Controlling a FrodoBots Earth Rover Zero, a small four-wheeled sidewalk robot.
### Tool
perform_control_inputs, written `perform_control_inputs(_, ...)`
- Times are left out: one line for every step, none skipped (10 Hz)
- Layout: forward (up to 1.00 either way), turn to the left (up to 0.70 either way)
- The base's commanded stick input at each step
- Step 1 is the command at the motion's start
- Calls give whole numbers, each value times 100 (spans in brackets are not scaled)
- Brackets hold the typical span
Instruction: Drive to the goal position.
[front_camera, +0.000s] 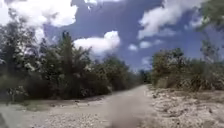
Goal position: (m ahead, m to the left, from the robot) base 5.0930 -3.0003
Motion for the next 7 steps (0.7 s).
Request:
perform_control_inputs(100,0)
perform_control_inputs(100,0)
perform_control_inputs(100,0)
perform_control_inputs(100,0)
perform_control_inputs(100,0)
perform_control_inputs(100,0)
perform_control_inputs(100,0)
